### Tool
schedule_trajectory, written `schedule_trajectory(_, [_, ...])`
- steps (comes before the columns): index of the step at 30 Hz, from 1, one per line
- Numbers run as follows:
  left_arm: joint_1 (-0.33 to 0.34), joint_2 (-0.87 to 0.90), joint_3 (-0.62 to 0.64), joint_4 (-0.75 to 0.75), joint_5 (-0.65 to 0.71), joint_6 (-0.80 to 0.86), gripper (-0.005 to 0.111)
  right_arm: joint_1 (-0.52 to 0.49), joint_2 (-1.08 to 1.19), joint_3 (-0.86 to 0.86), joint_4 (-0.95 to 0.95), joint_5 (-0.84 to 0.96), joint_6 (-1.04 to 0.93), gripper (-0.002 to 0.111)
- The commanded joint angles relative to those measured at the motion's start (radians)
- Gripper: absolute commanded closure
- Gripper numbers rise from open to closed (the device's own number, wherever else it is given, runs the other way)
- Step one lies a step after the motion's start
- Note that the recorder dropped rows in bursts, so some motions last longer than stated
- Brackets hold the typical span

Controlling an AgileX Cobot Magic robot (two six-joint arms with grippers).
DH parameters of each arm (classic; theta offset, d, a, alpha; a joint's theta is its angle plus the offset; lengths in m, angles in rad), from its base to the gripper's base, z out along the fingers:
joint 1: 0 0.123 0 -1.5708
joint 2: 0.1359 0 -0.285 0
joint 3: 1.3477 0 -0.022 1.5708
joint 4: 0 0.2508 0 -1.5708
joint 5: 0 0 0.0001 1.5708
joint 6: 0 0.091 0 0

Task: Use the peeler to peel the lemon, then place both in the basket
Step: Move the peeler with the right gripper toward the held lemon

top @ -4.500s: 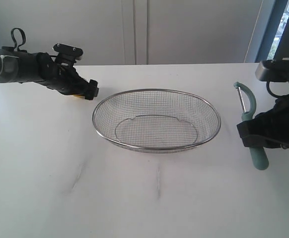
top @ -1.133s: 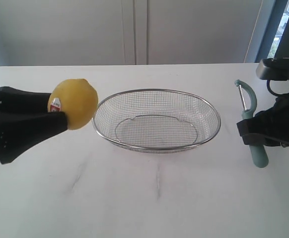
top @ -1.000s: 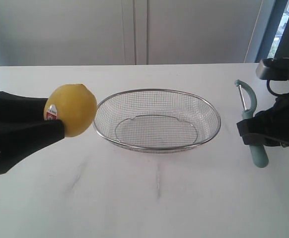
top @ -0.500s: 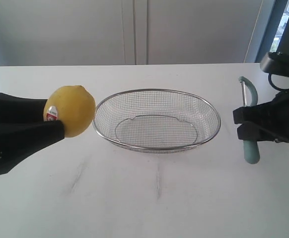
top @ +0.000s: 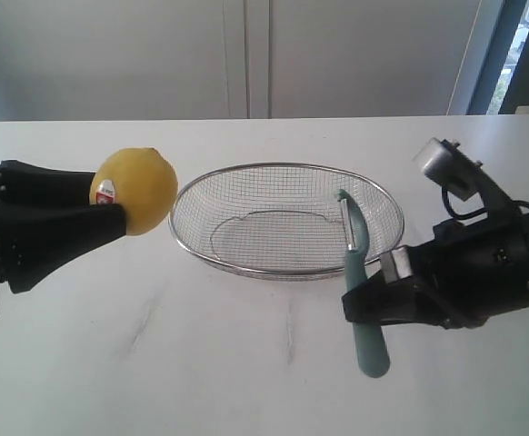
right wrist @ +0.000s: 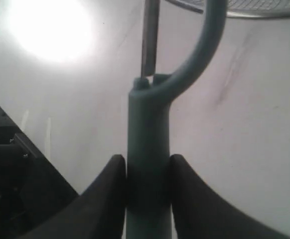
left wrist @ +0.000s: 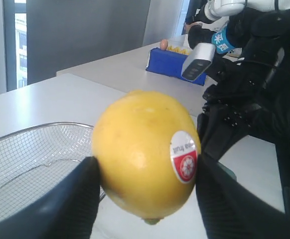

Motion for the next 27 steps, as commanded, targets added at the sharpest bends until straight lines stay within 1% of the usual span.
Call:
schedule_trajectory(1, [-0.004, 0.058, -0.033, -0.033, 0.059, 0.160, 0.107, 0.062, -0.002, 0.013, 0.070, -0.001, -0.042, 0.108])
schedule_trajectory(5, [-0.032, 0.106, -0.062, -0.033, 0.070, 0.160, 0.107, 0.122, -0.001, 0.013, 0.153, -0.026, -0.067, 0.108])
schedule_trajectory(8, [-0.057, 0.118, -0.099, -0.033, 0.072, 0.160, 0.107, 0.165, 0.022, 0.013, 0.169, -0.045, -0.067, 0.108])
schedule_trajectory(12, [-0.089, 0.118, -0.143, -0.029, 0.040, 0.160, 0.107, 0.219, 0.086, 0.013, 0.205, -0.045, -0.063, 0.108])
schedule_trajectory(16, [-0.124, 0.118, -0.165, 0.029, 0.014, 0.160, 0.107, 0.264, 0.163, 0.013, 0.313, -0.038, -0.114, 0.108])
schedule_trajectory(19, [-0.138, 0.118, -0.165, 0.059, -0.036, 0.160, 0.107, 0.284, 0.212, 0.013, 0.409, 0.014, -0.176, 0.108])
schedule_trajectory(23, [-0.144, 0.118, -0.165, 0.063, -0.053, 0.160, 0.107, 0.295, 0.256, 0.013, 0.515, 0.124, -0.249, 0.108])
schedule_trajectory(27, [-0.144, 0.118, -0.165, 0.067, -0.065, 0.160, 0.107, 0.295, 0.260, 0.013, 0.558, 0.157, -0.275, 0.108])
